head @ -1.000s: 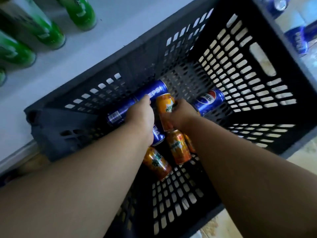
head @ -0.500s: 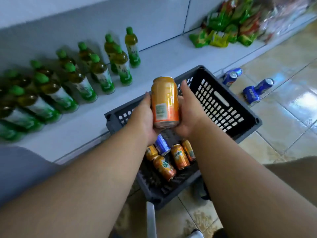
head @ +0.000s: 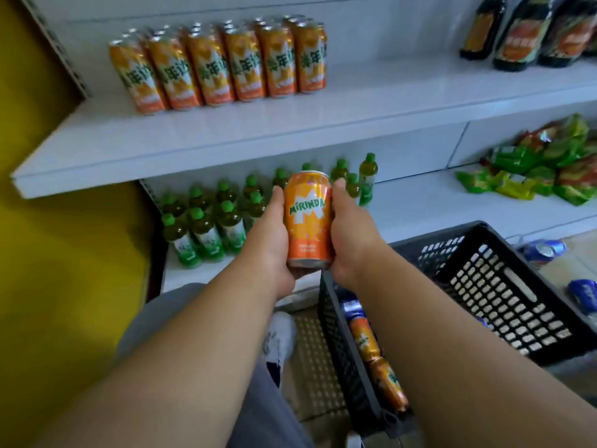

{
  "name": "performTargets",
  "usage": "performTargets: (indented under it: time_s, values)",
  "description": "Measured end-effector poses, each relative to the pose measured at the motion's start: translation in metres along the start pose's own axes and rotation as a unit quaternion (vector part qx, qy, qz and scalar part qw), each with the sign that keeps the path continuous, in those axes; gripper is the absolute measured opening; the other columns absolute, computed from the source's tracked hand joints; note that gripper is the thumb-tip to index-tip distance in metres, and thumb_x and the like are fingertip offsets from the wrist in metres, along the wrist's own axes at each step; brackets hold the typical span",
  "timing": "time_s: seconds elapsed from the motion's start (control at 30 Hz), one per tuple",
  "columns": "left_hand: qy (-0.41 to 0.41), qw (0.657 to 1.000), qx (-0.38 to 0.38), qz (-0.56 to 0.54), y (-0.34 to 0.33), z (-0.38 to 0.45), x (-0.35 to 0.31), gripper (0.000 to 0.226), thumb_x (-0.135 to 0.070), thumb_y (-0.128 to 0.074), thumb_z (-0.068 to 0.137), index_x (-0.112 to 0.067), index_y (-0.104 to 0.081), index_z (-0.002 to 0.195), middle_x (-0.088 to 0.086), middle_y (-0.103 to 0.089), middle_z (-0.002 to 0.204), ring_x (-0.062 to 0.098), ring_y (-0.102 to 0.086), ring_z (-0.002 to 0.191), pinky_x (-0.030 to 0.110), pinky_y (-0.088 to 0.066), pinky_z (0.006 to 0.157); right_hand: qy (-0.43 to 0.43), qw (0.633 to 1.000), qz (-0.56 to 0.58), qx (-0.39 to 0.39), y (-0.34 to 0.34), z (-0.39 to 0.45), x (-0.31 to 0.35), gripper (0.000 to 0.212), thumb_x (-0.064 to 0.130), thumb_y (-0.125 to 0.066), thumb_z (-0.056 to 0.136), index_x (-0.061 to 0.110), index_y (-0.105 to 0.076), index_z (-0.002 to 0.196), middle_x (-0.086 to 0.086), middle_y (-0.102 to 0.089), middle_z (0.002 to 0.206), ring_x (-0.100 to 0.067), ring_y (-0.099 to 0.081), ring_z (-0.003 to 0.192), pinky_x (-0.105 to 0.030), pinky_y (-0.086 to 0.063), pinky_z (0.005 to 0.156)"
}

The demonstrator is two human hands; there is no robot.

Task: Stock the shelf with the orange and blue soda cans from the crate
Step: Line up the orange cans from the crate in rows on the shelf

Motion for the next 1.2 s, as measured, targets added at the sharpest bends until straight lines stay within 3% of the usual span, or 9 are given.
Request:
performTargets:
  time_s: [0.13, 0.23, 0.37, 0.47, 0.57, 0.7, 0.83, 1.0, 1.2]
  values:
    - [-0.114, 0.983, -0.130, 0.061, 0.045, -0.019, -0.047, 0.045, -0.061, -0.045, 0.095, -0.023, -0.070, 0.092, 0.003, -0.076, 0.088, 0.027, -0.074, 0.082, 0.053, -0.059, 0.080, 0.071, 0.989, -0.132, 0.009, -0.063, -0.010, 0.005, 0.051, 0.064, -0.042, 0.096, 0.020, -0.067, 0.103, -0.005, -0.074, 0.094, -0.023, -0.073, 0.084, -0.044, -0.061, 0.079]
    - [-0.190, 0.962, -0.181, 0.079, 0.067, -0.030, -0.078, 0.047, -0.065, -0.041, 0.093, -0.027, -0.070, 0.093, -0.001, -0.073, 0.094, 0.021, -0.070, 0.088, 0.045, -0.057, 0.084, 0.118, 0.982, -0.127, 0.076, -0.109, -0.016, 0.004, 0.040, 0.053, -0.062, 0.091, 0.018, -0.066, 0.110, -0.005, -0.075, 0.100, -0.020, -0.074, 0.088, -0.042, -0.061, 0.076]
    - [-0.164, 0.976, -0.139, -0.040, 0.103, -0.032, -0.109, 0.058, -0.069, -0.036, 0.093, -0.027, -0.074, 0.102, 0.007, -0.077, 0.098, 0.028, -0.074, 0.089, 0.048, -0.055, 0.088, 0.114, 0.969, -0.109, 0.189, -0.151, -0.021, 0.007, 0.034, 0.038, -0.065, 0.093, 0.023, -0.056, 0.123, -0.004, -0.072, 0.110, -0.017, -0.074, 0.092, -0.037, -0.060, 0.077]
    - [-0.152, 0.980, -0.114, -0.055, 0.122, -0.031, -0.129, 0.060, -0.064, -0.032, 0.097, -0.022, -0.074, 0.102, 0.011, -0.077, 0.093, 0.027, -0.076, 0.080, 0.041, -0.056, 0.076, 0.154, 0.941, -0.200, 0.226, -0.172, -0.015, 0.015, 0.047, 0.033, -0.073, 0.088, 0.026, -0.048, 0.128, -0.004, -0.070, 0.114, -0.017, -0.073, 0.094, -0.040, -0.060, 0.083]
    - [-0.187, 0.968, -0.162, -0.047, 0.134, -0.031, -0.153, 0.052, -0.059, -0.038, 0.099, -0.020, -0.071, 0.089, 0.010, -0.077, 0.081, 0.030, -0.075, 0.075, 0.046, -0.058, 0.077, 0.193, 0.928, -0.246, 0.203, -0.194, -0.006, 0.023, 0.062, 0.042, -0.081, 0.077, 0.029, -0.050, 0.129, -0.001, -0.068, 0.116, -0.017, -0.072, 0.097, -0.042, -0.060, 0.083]
    - [-0.230, 0.956, -0.182, -0.012, 0.137, -0.018, -0.186, 0.053, -0.060, -0.037, 0.099, -0.021, -0.071, 0.087, 0.005, -0.076, 0.074, 0.024, -0.075, 0.076, 0.044, -0.060, 0.076, 0.286, 0.902, -0.280, 0.163, -0.222, 0.000, 0.041, 0.049, 0.042, -0.080, 0.078, 0.029, -0.058, 0.119, 0.011, -0.070, 0.104, -0.006, -0.069, 0.094, -0.034, -0.060, 0.084]
    - [-0.295, 0.930, -0.218, 0.027, 0.147, 0.001, -0.217, 0.057, -0.068, -0.034, 0.088, -0.026, -0.073, 0.092, 0.007, -0.076, 0.093, 0.027, -0.072, 0.088, 0.051, -0.057, 0.085, 0.316, 0.875, -0.323, 0.175, -0.249, 0.018, 0.056, 0.049, 0.046, -0.075, 0.082, 0.028, -0.056, 0.124, 0.013, -0.069, 0.106, -0.005, -0.067, 0.097, -0.035, -0.058, 0.089]
    - [-0.317, 0.921, -0.210, 0.084, 0.158, 0.022, -0.246, 0.061, -0.070, -0.023, 0.094, -0.031, -0.071, 0.095, 0.002, -0.073, 0.100, 0.022, -0.068, 0.097, 0.046, -0.053, 0.093, 0.300, 0.871, -0.332, 0.203, -0.273, 0.050, 0.073, 0.052, 0.039, -0.080, 0.079, 0.022, -0.058, 0.122, 0.009, -0.070, 0.105, -0.005, -0.067, 0.096, -0.027, -0.056, 0.084]
    - [-0.350, 0.883, -0.230, 0.211, 0.178, 0.059, -0.271, 0.033, -0.038, -0.035, 0.104, -0.028, -0.066, 0.099, 0.002, -0.070, 0.103, 0.022, -0.066, 0.100, 0.042, -0.054, 0.090, 0.352, 0.841, -0.386, 0.138, -0.296, 0.095, 0.073, 0.053, 0.036, -0.084, 0.076, 0.024, -0.055, 0.119, 0.018, -0.062, 0.096, 0.001, -0.059, 0.088, -0.017, -0.049, 0.075]
Point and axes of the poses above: each hand's wrist, its own z-axis towards the middle knuckle, its own y-axis out of the back of the hand, x = y × z, the point moved 5 cm from there along z, towards the middle knuckle
